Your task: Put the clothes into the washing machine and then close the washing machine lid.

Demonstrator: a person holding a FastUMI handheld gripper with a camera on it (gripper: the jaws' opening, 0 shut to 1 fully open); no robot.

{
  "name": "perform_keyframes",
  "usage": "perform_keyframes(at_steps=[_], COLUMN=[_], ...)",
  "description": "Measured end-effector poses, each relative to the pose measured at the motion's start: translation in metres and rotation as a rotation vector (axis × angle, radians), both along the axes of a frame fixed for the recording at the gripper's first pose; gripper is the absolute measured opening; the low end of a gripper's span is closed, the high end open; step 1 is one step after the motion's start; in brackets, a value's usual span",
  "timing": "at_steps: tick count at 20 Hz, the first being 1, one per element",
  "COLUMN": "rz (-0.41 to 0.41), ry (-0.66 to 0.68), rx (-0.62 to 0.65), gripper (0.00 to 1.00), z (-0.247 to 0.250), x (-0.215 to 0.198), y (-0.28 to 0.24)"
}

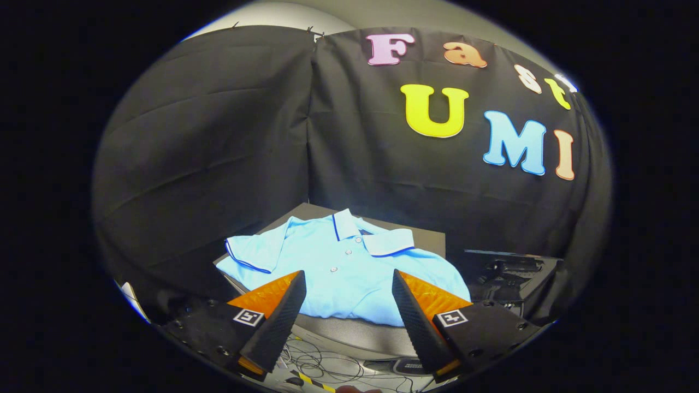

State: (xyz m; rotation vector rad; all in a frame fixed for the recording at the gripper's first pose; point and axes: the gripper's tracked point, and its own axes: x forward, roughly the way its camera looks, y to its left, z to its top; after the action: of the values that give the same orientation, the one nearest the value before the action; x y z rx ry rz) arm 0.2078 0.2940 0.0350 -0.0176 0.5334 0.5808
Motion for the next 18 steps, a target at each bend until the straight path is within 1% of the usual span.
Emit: perform_keyframes(at_steps=[10,18], rz=[-0.001,-0.009], ry=[-0.045,0.004], rx=[-0.072,-0.066], gripper=[0.99,0.99], z=[-0.038,-0.072], x=[0.022,0.038], y=[0.036,0.045])
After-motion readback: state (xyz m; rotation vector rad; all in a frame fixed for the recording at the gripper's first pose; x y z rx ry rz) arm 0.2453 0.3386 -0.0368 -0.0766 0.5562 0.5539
